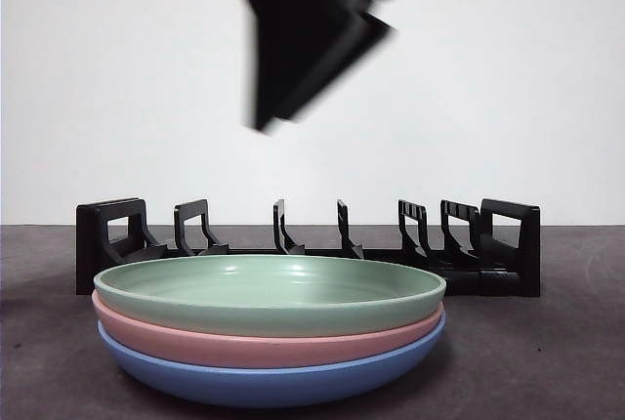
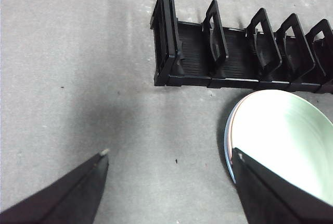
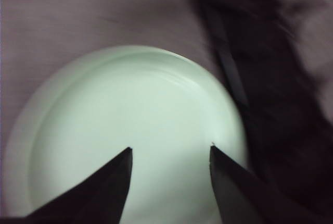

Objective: Place the plate

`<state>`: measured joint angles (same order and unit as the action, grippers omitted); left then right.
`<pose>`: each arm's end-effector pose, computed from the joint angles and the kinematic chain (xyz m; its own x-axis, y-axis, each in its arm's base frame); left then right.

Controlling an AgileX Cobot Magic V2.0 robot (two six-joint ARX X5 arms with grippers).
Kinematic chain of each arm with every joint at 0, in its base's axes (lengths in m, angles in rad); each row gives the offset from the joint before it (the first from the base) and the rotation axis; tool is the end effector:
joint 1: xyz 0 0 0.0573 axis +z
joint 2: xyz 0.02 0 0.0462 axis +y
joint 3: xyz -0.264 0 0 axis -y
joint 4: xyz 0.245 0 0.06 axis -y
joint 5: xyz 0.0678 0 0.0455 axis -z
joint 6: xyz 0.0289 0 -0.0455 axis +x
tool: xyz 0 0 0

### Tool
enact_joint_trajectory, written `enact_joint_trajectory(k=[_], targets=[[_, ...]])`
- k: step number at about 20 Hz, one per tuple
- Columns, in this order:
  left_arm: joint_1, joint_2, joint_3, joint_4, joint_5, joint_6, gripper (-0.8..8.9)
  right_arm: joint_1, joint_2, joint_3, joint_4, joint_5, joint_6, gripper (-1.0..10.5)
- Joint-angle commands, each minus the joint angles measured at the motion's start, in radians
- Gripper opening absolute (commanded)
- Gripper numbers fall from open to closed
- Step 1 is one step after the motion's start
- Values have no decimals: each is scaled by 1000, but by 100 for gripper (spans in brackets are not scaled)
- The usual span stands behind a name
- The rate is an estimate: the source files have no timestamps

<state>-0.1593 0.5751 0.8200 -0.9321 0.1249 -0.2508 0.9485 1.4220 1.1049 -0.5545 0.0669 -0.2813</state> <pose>0.0944 -0.0188 0.3035 0.7375 -0.2447 -0.6294 0.0891 0.9592 -0.2684 0.1733 0.2382 0.2712 0.4286 0.4828 -0.7636 -0.8786 0.4197 -0.2278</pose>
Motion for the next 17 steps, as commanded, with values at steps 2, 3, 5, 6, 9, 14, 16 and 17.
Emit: enact_joint_trajectory(k=[2, 3, 5, 6, 9, 14, 16, 17], targets=[[0, 6, 19, 13, -6, 7, 376, -193, 8, 3, 38, 12, 78, 276], [0, 6, 19, 13, -6, 7, 376, -255, -3, -4, 38, 13, 94, 276], [0, 6, 19, 13, -6, 7, 376, -343, -48, -42, 43, 13, 117, 276], [0, 6, 19, 13, -6, 7, 376, -380, -85, -74, 49, 12, 129, 277], [0, 6, 19, 14, -6, 7, 376, -461, -249, -214, 76, 11, 187, 276], [0, 6, 19, 42, -6, 7, 376, -512, -564, -411, 70, 13, 319, 276], [0, 6, 19, 39, -6, 6, 376, -513, -645, -420, 47, 14, 330, 276], [0, 6, 19, 35, -5, 2, 375, -513, -674, -420, 45, 13, 330, 276]])
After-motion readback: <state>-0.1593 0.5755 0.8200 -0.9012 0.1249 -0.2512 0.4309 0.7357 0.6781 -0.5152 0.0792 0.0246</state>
